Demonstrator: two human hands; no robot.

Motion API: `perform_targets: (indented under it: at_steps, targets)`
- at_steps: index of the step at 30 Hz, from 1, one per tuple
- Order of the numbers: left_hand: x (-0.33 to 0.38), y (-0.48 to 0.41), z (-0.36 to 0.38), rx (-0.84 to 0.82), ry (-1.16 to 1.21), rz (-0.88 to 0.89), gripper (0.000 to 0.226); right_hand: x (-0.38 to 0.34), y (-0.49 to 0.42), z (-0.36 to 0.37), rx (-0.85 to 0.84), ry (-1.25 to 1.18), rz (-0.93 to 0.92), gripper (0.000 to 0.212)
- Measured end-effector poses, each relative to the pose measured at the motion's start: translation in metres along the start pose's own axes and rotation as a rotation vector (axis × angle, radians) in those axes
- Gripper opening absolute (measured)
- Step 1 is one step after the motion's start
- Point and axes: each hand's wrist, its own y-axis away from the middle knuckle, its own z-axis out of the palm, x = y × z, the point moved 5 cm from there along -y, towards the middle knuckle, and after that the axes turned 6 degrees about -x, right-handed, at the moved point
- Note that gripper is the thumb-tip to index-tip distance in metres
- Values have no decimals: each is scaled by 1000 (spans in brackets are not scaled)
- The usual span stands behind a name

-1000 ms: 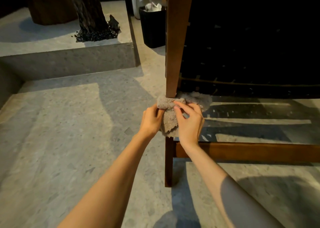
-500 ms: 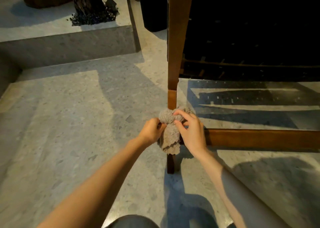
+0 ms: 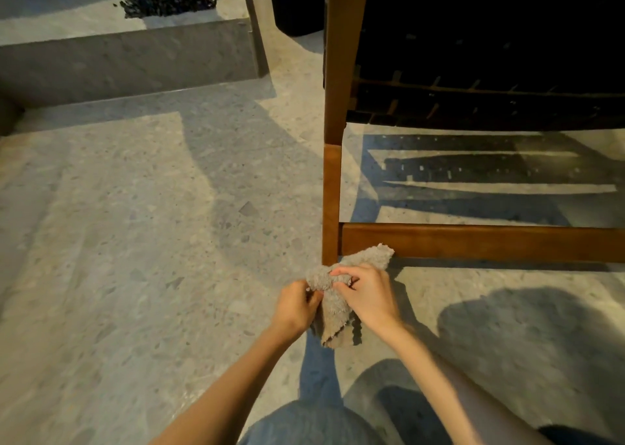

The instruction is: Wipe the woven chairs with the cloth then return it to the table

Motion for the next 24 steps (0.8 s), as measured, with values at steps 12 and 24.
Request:
perform_targets:
  at_steps: [12,24]
  targets:
    - [116,-20,-32,345,-476,593,47,-28,-46,-87,-2,359,-67,51]
    - [123,-38,-6,237,-1180,382,42,-14,-62,-70,-301,968,-174,66]
